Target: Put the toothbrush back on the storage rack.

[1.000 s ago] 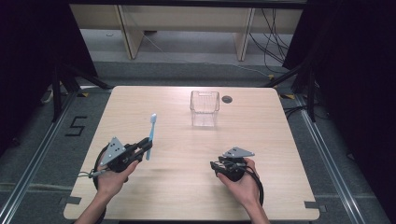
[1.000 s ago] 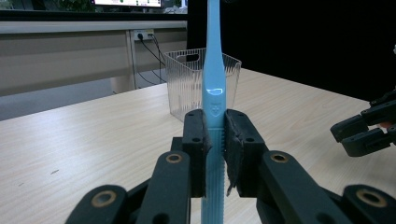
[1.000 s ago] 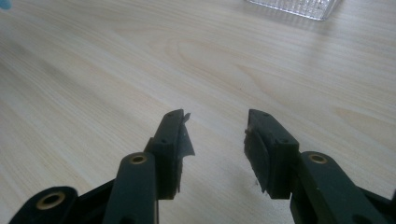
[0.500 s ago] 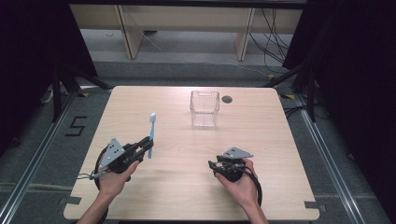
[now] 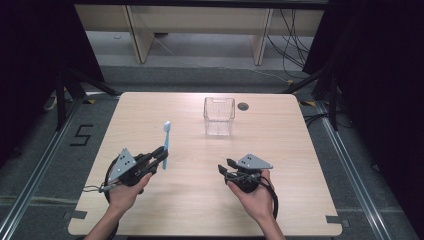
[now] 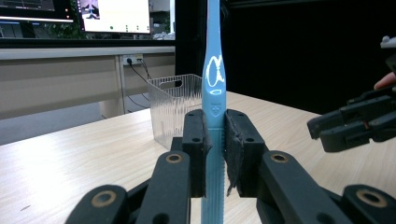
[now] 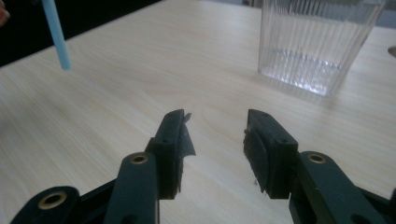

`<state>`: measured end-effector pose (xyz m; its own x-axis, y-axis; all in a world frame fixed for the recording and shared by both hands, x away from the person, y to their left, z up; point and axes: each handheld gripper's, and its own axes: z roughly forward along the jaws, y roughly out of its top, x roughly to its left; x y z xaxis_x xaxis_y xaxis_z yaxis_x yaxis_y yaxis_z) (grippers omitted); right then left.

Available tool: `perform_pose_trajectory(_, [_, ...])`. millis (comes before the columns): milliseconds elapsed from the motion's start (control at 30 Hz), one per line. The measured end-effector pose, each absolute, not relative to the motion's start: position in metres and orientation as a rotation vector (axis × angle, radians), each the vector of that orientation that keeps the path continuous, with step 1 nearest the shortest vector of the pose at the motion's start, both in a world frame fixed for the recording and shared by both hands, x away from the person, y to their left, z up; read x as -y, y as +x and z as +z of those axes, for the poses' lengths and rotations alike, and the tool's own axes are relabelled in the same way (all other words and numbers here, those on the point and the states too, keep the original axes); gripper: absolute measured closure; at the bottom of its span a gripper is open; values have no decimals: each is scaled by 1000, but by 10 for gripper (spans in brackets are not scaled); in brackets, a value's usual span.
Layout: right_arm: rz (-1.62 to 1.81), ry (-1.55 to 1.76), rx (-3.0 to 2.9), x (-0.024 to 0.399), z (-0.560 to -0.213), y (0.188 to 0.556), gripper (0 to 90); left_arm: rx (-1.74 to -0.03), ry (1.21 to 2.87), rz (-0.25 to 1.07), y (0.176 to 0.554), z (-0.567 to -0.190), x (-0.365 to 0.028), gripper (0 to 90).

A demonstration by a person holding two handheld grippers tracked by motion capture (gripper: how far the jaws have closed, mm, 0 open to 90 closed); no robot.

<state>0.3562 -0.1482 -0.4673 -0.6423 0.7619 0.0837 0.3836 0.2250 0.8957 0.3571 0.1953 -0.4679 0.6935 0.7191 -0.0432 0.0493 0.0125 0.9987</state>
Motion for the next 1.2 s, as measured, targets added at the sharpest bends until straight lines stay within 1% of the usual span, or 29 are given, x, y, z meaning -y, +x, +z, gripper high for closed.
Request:
perform_pose_trajectory(300, [1569, 986, -2088, 127, -441, 358, 583, -640, 1488, 576, 357, -466, -187, 782])
perform_pose_trajectory(700, [1678, 856, -2052, 94, -417, 363, 586, -603, 1502, 558, 357, -462, -173, 782])
perform_pose_trajectory(867, [1735, 854, -2032, 86, -411, 366, 589, -589, 1509, 553, 356, -461, -169, 782])
perform_pose_trajectory(1200, [1744, 814, -2020, 73, -407, 370, 594, -576, 1517, 538, 355, -461, -161, 782])
